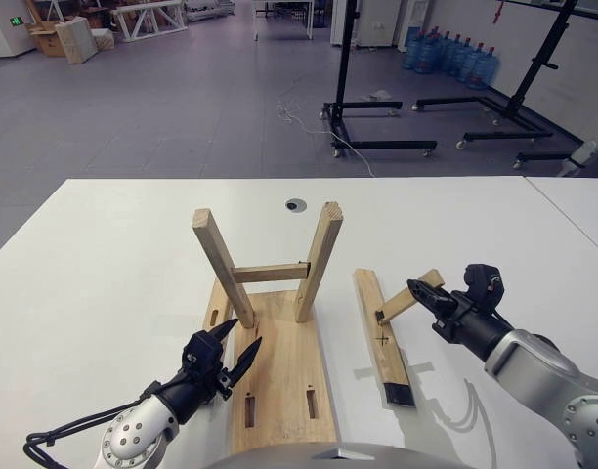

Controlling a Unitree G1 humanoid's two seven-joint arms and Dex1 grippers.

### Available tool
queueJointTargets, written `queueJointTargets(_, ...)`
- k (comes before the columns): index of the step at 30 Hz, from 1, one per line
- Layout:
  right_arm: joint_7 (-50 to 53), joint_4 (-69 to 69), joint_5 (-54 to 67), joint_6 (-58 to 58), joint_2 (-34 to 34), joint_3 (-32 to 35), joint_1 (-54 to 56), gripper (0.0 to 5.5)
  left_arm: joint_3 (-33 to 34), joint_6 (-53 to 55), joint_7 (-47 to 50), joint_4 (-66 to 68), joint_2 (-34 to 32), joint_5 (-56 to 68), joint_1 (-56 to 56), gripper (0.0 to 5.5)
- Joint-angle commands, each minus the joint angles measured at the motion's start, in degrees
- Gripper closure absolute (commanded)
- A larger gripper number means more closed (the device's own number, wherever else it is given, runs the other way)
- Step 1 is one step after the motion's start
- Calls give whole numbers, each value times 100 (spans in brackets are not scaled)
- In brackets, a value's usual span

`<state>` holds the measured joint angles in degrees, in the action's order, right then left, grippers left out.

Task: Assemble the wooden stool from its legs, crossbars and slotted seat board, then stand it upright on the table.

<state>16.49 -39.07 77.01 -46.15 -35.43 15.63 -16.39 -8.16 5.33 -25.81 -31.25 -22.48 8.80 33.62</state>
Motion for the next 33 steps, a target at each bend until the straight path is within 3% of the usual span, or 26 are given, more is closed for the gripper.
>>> queueJointTargets(1,-58,108,-211,-155,-39,-118,-160,512,-18,11,0,9,-25,-62,-24,269)
queueJointTargets(8,27,184,-308,-281,-52,-176,-210,512,-25,7,-40,30,-70,-120,0,269)
queueJointTargets(18,970,608,297,-736,-359,-123,-650,511,-30,-26,-6,14,-76,-208,51,269)
queueJointTargets(33,1393,694,-305,-750,-295,-109,-902,507,44,-43,-124,17,-209,-313,113,269)
